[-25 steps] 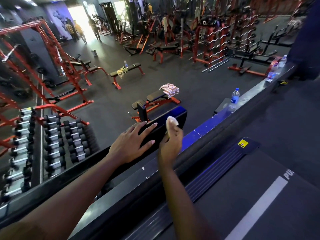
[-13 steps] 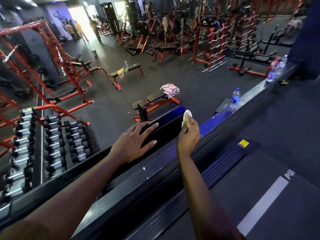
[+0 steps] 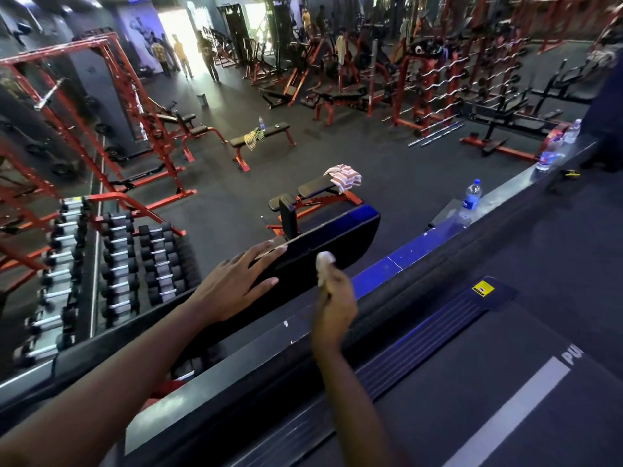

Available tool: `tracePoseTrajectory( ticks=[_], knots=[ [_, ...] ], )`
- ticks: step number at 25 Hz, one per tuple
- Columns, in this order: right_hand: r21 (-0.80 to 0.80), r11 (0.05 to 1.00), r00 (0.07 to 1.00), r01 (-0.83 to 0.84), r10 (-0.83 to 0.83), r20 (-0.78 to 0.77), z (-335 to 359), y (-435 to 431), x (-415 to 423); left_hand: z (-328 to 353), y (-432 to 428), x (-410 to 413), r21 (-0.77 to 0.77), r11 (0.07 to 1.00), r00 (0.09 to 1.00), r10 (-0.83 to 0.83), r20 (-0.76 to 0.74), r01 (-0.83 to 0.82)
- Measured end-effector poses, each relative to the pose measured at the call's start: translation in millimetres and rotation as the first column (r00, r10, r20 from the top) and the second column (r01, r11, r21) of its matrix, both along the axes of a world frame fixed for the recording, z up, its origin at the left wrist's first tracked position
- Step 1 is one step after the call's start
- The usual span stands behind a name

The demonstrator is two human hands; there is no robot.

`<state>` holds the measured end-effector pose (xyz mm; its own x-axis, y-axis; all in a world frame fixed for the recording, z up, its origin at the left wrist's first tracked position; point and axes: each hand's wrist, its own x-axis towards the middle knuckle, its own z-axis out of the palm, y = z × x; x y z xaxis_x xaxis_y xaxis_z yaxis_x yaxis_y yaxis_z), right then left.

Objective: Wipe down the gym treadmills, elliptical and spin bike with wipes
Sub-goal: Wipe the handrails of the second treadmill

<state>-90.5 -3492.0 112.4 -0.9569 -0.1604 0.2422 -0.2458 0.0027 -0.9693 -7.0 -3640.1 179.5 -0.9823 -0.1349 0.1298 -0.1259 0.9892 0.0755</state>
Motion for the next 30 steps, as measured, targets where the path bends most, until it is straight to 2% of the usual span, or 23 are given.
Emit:
tracePoseTrajectory(
  ticks=[1, 3, 5, 8, 15, 17, 19, 21, 23, 25, 28, 30],
  knots=[
    [0.002, 0.992, 0.992, 0.126, -0.126, 0.007, -3, 1, -19, 0, -1, 5, -0.027, 1.000, 1.000, 0.001, 0.008, -0.001],
    [0.031, 0.971, 0.971, 0.238, -0.238, -0.004, -5, 2, -58, -4, -3, 10, -0.071, 0.998, 1.000, -0.001, 0.019, 0.002],
    [0.079, 0.983, 0.986, 0.163, -0.165, 0.022, -2, 4, -81, -6, -5, 9, -0.076, 0.997, 1.000, -0.003, 0.021, 0.005],
    [0.156, 0.987, 0.984, -0.046, 0.017, 0.177, -12, 2, -74, -6, -5, 7, -0.071, 0.998, 1.000, 0.000, 0.013, 0.001],
    [0.045, 0.993, 0.940, -0.107, 0.087, 0.331, -34, -31, 26, -4, -3, 6, -0.070, 0.997, 0.999, 0.028, 0.026, -0.026],
    [-0.086, 0.996, 0.961, -0.010, 0.033, 0.273, -31, -36, 52, -4, -4, 6, -0.069, 0.997, 0.999, 0.035, 0.031, -0.033],
    [-0.159, 0.987, 0.974, -0.003, 0.040, 0.225, -34, -31, 62, -5, -4, 8, -0.067, 0.997, 0.998, 0.040, 0.040, -0.038],
    [-0.142, 0.988, 0.976, 0.060, -0.028, 0.217, -25, -16, 38, -4, -1, 11, -0.085, 0.995, 0.998, 0.049, 0.037, -0.045],
    [-0.028, 0.995, 0.977, 0.100, -0.093, 0.190, -11, -8, 0, -1, 0, 18, -0.095, 0.994, 0.998, 0.065, 0.022, -0.062],
    [0.004, 0.991, 0.985, 0.132, -0.132, 0.116, 1, -12, -25, 0, -1, 31, -0.096, 0.991, 0.996, 0.093, 0.012, -0.092],
    [-0.035, 0.986, 0.983, 0.165, -0.161, 0.085, 12, -30, -1, -3, -5, 54, -0.128, 0.983, 0.991, 0.130, -0.014, -0.131],
    [-0.025, 0.997, 0.996, 0.078, -0.079, -0.050, 10, -36, 34, -5, -8, 61, -0.135, 0.981, 0.990, 0.140, -0.008, -0.140]
  ],
)
